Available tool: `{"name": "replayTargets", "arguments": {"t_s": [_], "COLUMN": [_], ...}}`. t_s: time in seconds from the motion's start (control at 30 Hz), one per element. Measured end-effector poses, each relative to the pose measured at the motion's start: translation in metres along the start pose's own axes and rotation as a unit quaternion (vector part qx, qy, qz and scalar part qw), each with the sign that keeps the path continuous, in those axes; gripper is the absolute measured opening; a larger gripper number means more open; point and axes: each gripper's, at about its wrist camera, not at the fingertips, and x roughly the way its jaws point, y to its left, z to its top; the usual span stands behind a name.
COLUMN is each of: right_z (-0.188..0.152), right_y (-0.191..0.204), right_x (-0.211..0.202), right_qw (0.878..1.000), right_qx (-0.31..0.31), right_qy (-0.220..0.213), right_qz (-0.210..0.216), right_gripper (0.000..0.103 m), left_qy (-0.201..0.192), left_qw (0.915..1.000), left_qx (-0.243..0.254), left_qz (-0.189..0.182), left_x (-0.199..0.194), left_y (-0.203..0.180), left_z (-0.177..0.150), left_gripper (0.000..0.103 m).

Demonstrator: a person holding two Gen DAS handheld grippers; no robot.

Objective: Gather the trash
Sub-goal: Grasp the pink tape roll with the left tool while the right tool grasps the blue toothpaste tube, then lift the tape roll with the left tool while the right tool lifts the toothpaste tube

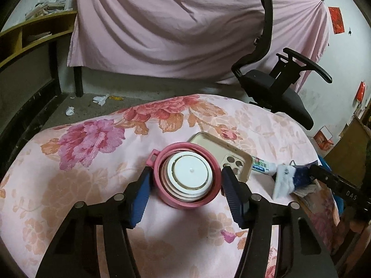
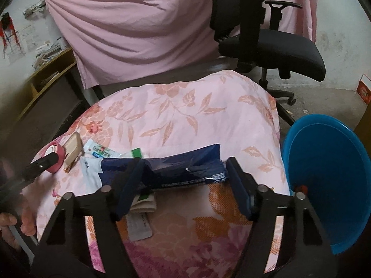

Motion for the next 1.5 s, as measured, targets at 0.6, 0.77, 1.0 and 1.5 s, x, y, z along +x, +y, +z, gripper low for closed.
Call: {"name": "replayTargets", "arguments": {"t_s": [0.6, 0.77, 1.0, 1.5], "right_z": [-0.011, 0.003, 0.016, -0.004], "right_y": [0.021, 0.03, 0.051, 0.083], "right_x": [-0.018, -0.011, 0.002, 0.016], "right_qw": [0.998, 0.997, 0.991, 0.98], "right_qx": [-0.051, -0.06, -0.105, -0.195], "right_qy": [-0.028, -0.032, -0.038, 0.012], "right_qz": [0.027, 0.044, 0.071, 0.048], "right_gripper": [0.021, 0.074, 0.085, 0.065], "left_qy": [-0.059, -0.039, -0.026, -0.025], "left_qw": [0.9981, 0.9991, 0.9972, 0.9971], "left_qx": [0.018, -0.017, -0.07, -0.069], "left_qz": [0.0, -0.001, -0.01, -0.017], "left_x": [-0.033, -0.026, -0.026, -0.03], "left_y": [-0.018, -0.005, 0.016, 0.016], "left_z": [-0.014, -0.014, -0.015, -0.015], "left_gripper": [0.054, 0.054, 0.054, 0.054]}}
